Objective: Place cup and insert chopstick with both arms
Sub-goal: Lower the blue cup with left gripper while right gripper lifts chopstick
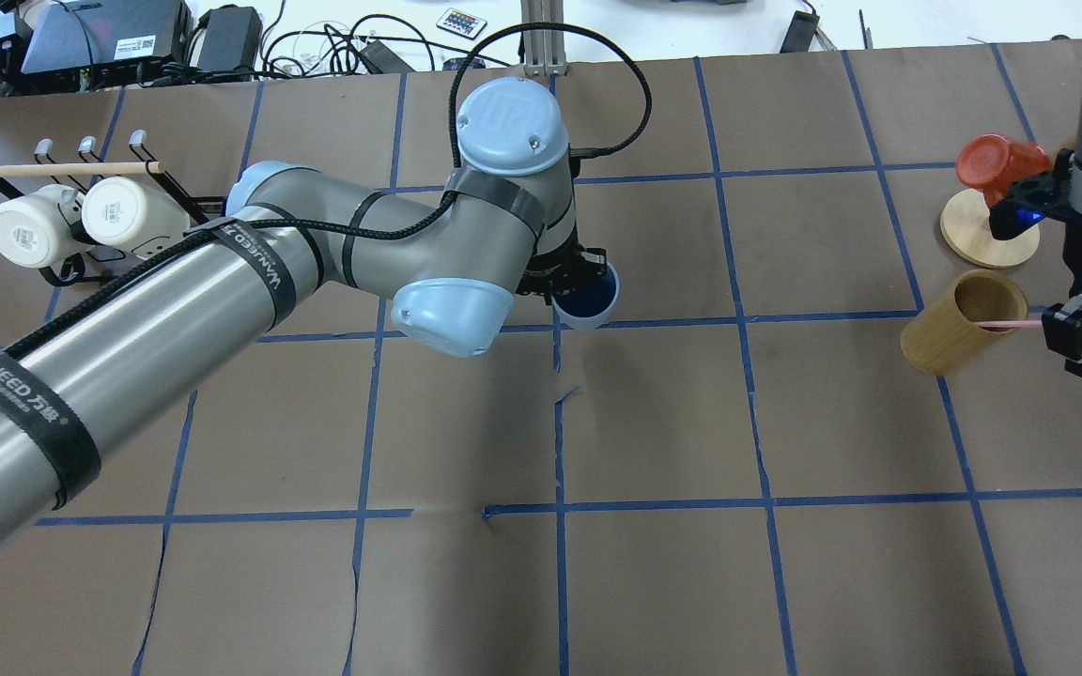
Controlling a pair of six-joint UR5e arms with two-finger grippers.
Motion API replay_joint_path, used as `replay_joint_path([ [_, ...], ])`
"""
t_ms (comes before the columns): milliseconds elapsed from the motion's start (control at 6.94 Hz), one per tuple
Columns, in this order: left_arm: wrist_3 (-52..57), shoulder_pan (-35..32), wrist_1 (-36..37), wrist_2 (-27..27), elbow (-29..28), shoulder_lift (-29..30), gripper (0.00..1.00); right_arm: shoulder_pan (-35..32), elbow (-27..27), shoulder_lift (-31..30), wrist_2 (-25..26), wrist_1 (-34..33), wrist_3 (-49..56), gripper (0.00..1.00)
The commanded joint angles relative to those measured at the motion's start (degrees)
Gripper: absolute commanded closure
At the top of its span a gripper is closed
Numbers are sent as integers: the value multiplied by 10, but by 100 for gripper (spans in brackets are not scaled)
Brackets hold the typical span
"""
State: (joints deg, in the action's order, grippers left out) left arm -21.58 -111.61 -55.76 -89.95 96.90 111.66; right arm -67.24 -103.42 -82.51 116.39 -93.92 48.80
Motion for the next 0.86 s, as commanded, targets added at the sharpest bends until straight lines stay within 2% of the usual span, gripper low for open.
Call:
replay_joint_path([
  [0, 32, 30, -1, -20, 35, -14, 100, 0, 7, 1, -1, -2, 1, 58],
  [144, 31, 28, -2, -15, 42, -15, 100, 0, 7, 2, -2, -1, 1, 69],
  [432, 22, 28, 2, 14, 55, -17, 100, 0, 13, 2, -2, -1, 1, 78],
  [720, 20, 27, 6, 15, 55, -7, 100, 0, 16, 2, -6, 4, 2, 93],
])
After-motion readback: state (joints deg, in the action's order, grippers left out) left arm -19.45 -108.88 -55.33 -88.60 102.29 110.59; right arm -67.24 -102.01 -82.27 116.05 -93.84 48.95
